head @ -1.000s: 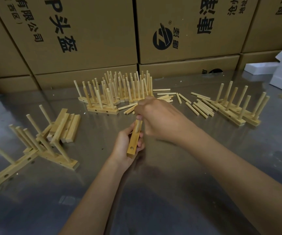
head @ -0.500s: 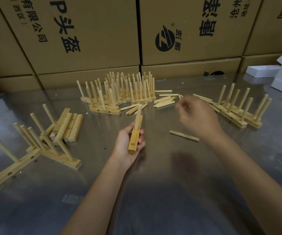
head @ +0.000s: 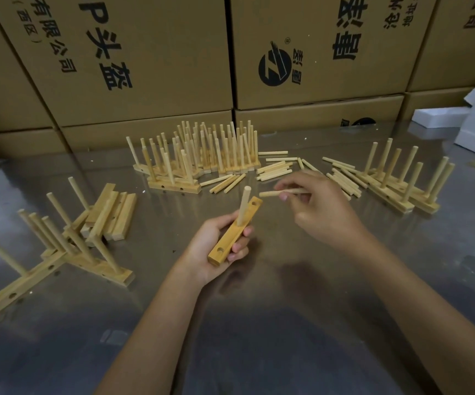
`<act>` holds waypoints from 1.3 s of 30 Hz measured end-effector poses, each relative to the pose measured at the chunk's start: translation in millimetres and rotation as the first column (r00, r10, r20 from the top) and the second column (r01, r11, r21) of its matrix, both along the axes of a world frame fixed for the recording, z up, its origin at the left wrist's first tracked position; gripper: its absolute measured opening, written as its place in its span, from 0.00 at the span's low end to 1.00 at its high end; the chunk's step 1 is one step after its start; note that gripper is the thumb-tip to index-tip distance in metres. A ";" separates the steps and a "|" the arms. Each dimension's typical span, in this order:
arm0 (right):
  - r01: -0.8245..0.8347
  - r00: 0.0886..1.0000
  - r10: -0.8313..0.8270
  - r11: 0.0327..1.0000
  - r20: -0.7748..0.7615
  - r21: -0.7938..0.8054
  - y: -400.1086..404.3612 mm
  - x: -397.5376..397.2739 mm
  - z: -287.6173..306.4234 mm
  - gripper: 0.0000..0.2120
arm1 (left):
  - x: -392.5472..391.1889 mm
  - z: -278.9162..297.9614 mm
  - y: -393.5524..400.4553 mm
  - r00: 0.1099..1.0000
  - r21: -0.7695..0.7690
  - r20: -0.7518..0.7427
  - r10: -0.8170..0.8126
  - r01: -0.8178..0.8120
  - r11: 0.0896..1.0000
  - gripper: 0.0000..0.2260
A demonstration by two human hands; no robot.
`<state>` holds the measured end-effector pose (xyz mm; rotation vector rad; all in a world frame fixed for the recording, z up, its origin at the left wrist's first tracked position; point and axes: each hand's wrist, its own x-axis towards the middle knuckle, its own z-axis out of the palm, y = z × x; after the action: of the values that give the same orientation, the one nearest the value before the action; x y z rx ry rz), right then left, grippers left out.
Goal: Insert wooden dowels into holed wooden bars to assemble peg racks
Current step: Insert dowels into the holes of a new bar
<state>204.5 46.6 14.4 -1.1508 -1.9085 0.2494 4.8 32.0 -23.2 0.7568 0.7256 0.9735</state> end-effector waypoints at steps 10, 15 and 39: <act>-0.127 0.691 0.118 0.991 0.713 -0.041 23.6 -34.6 45.0 0.13 | -0.7 -3.2 3.0 0.997 -0.022 -0.040 -0.060 0.060 0.998 0.09; -0.026 0.673 0.148 0.984 0.725 -0.177 38.5 -56.2 61.1 0.07 | -2.5 -4.1 4.6 1.000 -0.063 0.029 0.005 -0.003 0.998 0.08; 0.105 0.973 -0.030 0.940 0.227 -0.324 126.8 -91.4 -54.4 0.12 | -23.0 -1.9 21.8 0.883 -0.202 0.286 0.374 -0.325 0.924 0.10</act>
<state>113.1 173.5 -40.0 -1.5209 -2.0660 0.4374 -18.2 53.8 -25.1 0.3242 0.6515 1.3202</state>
